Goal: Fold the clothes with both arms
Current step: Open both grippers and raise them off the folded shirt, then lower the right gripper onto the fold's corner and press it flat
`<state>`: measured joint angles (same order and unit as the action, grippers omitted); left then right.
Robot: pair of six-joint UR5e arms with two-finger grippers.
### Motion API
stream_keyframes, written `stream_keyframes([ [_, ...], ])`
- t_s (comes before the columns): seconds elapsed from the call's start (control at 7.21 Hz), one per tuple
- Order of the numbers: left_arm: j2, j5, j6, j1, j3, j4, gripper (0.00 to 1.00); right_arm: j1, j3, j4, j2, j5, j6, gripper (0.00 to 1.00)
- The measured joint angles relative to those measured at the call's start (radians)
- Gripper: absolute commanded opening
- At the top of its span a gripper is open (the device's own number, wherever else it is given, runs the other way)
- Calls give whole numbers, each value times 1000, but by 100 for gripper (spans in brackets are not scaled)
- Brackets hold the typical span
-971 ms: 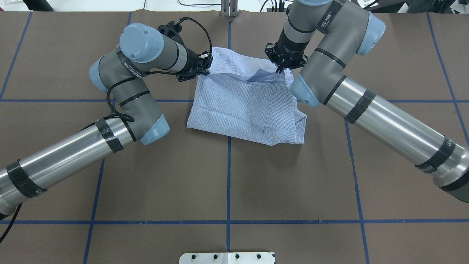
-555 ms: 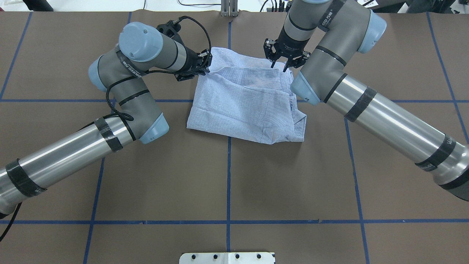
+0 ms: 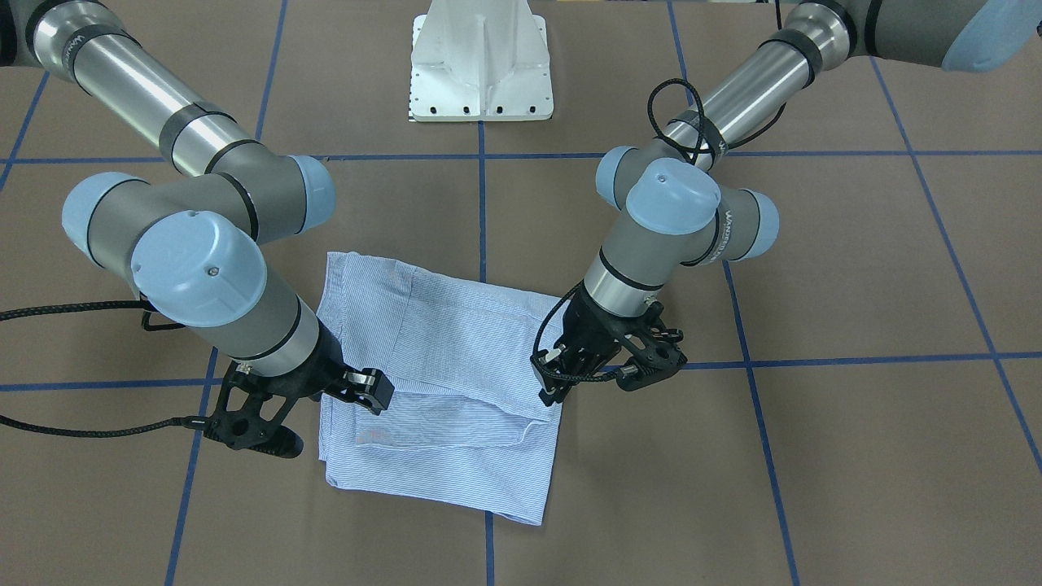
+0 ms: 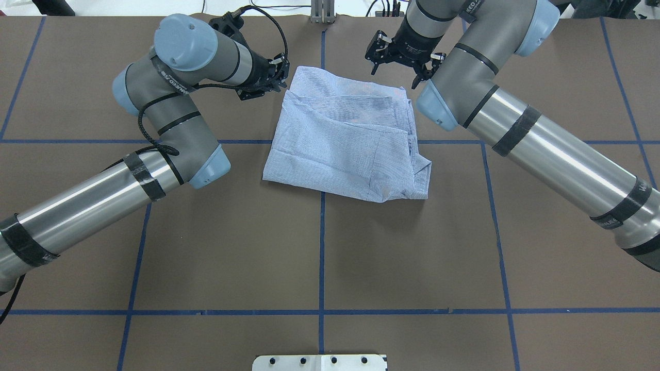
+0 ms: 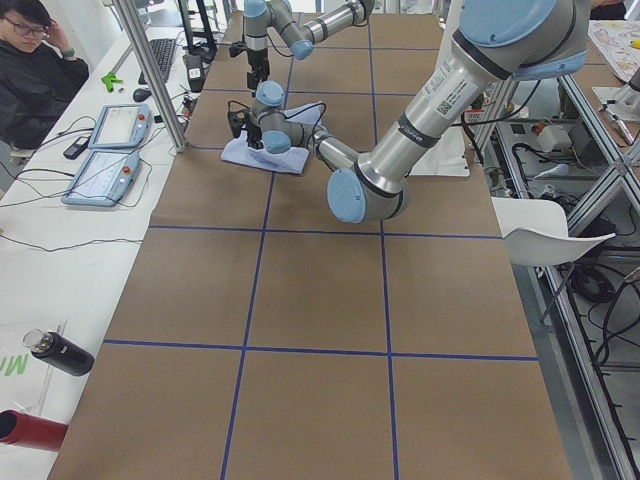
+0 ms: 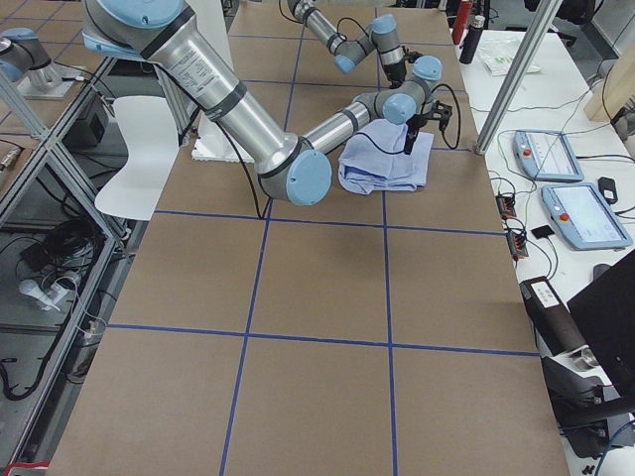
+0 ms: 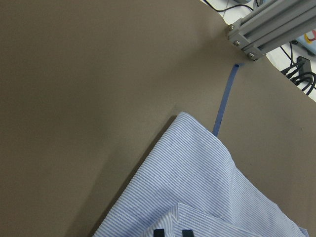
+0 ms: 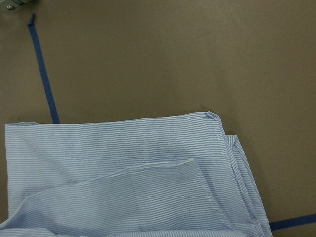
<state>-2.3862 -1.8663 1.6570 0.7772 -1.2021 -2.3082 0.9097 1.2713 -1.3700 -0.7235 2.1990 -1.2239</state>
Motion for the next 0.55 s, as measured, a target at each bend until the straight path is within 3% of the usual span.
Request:
stream_keyframes([
  [0.14,1,-25,-2,14,-2,4,78,-1,14,-1,-6,1,6,100],
  [0.28,2,-64,-4,32,-7,11,89,-4,22,10,-18,0,30,100],
  [0.55,3,-95,-4,50,-41,47,92,-25,24,126,-83,-3,116,100],
])
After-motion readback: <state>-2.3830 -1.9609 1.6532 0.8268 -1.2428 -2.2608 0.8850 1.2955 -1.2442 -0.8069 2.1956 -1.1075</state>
